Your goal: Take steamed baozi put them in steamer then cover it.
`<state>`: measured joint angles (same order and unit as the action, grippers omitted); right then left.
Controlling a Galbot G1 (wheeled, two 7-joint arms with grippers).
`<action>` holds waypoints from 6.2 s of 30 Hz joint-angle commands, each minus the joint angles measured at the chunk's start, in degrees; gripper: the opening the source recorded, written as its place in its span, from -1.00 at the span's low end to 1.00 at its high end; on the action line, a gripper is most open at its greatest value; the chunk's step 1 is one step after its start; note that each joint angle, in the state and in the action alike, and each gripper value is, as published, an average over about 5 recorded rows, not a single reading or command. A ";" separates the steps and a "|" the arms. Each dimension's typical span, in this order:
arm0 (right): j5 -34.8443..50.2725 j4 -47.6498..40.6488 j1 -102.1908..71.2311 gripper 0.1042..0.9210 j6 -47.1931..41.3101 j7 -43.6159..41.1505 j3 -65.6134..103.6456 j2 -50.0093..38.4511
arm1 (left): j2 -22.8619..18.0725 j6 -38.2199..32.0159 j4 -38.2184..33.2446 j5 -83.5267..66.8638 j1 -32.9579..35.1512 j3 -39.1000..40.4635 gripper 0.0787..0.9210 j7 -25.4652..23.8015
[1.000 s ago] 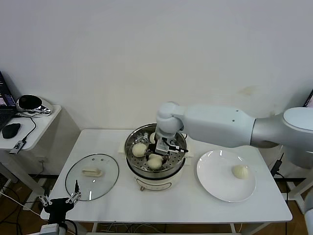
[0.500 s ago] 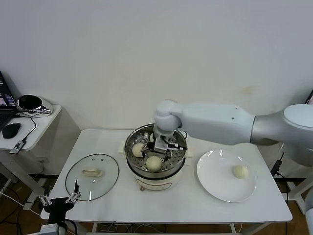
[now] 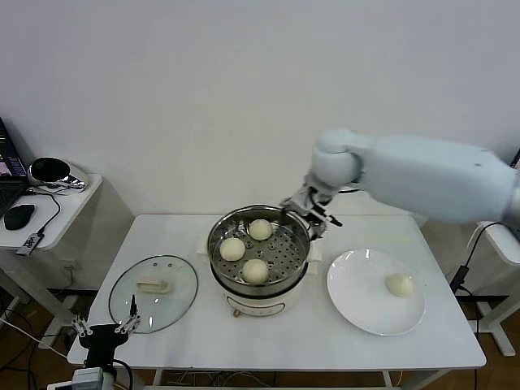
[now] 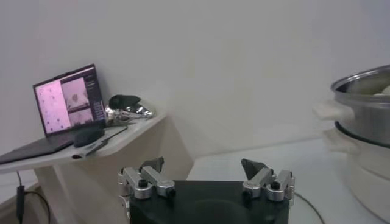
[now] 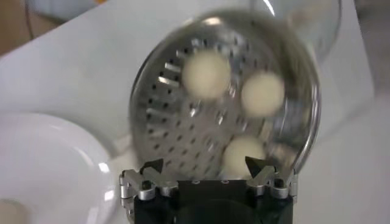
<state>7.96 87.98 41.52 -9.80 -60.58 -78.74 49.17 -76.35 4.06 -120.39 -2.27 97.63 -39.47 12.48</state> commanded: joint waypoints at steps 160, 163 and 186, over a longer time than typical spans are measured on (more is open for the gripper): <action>26.37 12.66 -50.14 0.76 -0.91 52.76 46.57 -17.87 | -0.15 0.03 3.65 0.73 -2.90 0.88 0.77 -0.01; 22.59 14.26 -66.95 0.76 6.98 55.67 61.82 -17.74 | -0.35 -0.57 3.80 1.10 -2.79 0.81 0.77 0.10; 1.12 21.89 -128.73 0.76 22.85 50.95 126.83 27.95 | 6.14 -11.94 12.56 52.22 -2.41 -3.38 0.77 1.19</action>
<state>14.16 103.54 -61.17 8.30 -12.31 22.31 61.63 -77.24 -4.70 -111.88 15.45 94.68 -38.13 14.61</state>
